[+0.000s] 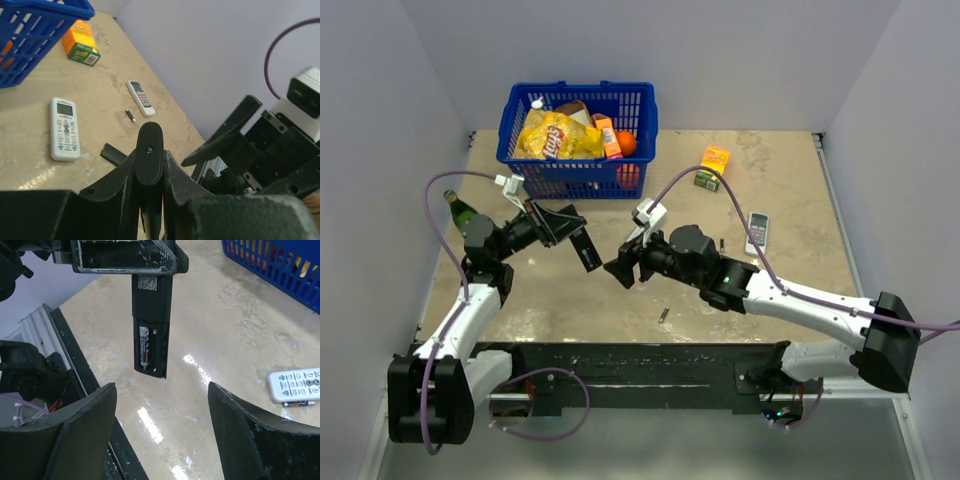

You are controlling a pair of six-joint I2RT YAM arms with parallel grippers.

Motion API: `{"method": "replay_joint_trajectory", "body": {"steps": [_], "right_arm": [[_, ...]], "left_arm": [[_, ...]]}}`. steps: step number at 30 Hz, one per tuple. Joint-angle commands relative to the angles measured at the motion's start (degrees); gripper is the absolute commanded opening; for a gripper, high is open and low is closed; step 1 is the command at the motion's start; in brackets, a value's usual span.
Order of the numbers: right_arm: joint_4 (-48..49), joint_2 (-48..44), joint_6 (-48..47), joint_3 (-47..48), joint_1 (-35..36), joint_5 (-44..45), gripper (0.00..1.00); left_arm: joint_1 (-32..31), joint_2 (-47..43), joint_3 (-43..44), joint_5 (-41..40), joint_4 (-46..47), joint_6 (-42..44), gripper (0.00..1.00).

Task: Load the batteries into the remote control
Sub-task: Load the battery into the remote control.

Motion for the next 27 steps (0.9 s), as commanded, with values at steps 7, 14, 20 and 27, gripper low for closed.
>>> {"method": "replay_joint_trajectory", "body": {"steps": [7, 14, 20, 27], "right_arm": [[5.81, 4.36, 4.0, 4.47, -4.46, -17.25, 0.71], [10.28, 8.05, 4.62, 4.74, -4.72, -22.78, 0.64], [13.62, 9.82, 6.29, 4.04, -5.51, -24.28, 0.51], [16.09, 10.52, 7.7, 3.16, -6.57, -25.51, 0.25]], "left_arm": [[-4.28, -3.15, 2.23, 6.26, 7.32, 2.53, 0.0], [-5.16, -2.98, 1.7, 7.84, 10.74, 0.51, 0.0], [-5.68, -3.15, 0.91, 8.72, 13.56, -1.25, 0.0], [-6.12, -3.07, 0.56, 9.43, 16.02, -2.66, 0.0]]}}
